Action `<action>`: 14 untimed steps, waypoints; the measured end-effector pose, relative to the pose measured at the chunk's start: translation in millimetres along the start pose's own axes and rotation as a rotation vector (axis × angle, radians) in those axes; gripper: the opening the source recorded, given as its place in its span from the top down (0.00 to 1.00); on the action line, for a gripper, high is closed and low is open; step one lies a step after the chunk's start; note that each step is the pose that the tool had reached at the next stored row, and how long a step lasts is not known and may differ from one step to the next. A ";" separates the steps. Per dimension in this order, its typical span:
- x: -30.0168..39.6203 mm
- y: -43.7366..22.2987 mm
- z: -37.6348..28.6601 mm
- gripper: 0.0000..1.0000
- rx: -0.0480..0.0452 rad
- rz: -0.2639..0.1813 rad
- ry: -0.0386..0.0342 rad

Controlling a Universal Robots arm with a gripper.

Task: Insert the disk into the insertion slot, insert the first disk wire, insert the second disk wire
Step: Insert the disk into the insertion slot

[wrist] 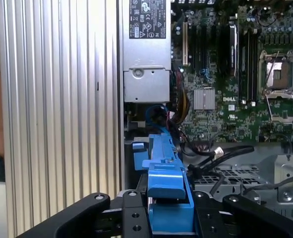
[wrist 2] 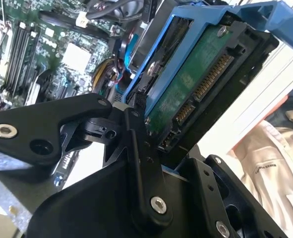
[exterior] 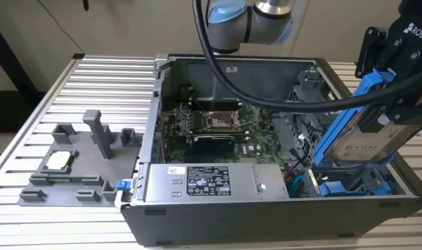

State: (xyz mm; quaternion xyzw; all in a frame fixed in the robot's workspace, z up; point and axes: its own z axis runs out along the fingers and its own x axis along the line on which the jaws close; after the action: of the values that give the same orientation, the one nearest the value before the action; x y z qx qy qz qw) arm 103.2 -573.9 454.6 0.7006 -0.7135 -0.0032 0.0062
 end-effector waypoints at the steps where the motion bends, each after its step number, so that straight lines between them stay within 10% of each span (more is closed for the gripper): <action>1: 0.5 0.0 1.1 0.67 0.0000 0.000 0.0001; 14: 5.8 -1.6 12.9 0.67 0.0000 0.000 0.0001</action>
State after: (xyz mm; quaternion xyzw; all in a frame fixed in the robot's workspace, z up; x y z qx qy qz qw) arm 104.5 -579.8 441.6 0.7006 -0.7135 -0.0031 0.0063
